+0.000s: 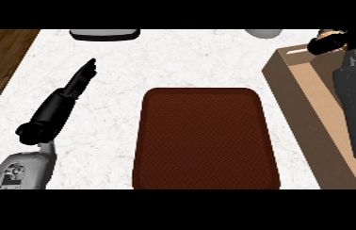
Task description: Pick the cupcake from the tray and place it in the cardboard box
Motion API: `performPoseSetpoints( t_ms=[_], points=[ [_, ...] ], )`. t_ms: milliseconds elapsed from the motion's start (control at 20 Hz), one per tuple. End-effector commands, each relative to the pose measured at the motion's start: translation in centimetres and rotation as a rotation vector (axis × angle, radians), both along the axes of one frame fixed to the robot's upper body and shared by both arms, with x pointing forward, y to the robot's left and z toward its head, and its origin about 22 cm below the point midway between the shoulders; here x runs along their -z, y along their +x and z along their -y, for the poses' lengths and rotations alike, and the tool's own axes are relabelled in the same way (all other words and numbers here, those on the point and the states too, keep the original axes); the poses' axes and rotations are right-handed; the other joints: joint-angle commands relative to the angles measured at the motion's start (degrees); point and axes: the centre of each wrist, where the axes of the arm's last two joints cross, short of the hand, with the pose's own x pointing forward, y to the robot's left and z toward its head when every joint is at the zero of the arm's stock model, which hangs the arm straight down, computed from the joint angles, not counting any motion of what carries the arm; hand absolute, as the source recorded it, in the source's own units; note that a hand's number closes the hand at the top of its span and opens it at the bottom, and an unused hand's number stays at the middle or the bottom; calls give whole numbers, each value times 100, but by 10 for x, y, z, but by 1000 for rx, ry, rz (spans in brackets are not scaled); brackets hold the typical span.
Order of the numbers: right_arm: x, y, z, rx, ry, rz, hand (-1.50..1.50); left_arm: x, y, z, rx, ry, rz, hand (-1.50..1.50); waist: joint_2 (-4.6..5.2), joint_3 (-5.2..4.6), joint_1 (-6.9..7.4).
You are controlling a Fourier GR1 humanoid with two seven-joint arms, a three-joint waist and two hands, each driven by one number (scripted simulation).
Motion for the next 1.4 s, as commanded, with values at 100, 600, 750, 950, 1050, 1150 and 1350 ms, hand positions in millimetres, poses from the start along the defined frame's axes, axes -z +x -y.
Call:
performPoseSetpoints(
  t_ms=[100,600,750,950,1050,1150,1350],
  points=[
    [26,-5,48,9,170,-262,150,-8,5,-3,-2,-5,-12,0,8,1,14],
    [50,-42,124,-55,318,-520,-150,4,-1,-9,-13,11,4,0,7,-1,25],
    [56,-50,127,-190,344,-510,-150,1,7,-5,2,8,8,0,10,0,2],
    [46,-49,125,-299,339,-299,-150,7,7,8,7,-10,11,0,22,3,30],
    [26,-53,116,-326,385,-52,-150,-1,4,-4,-5,20,6,0,-24,8,-41],
    [17,-55,121,-324,511,204,-150,7,2,0,-13,8,-8,0,-37,22,-92],
    [20,-69,149,-215,749,523,-150,1,1,-5,-6,0,-5,0,-44,25,-82]
  ],
)
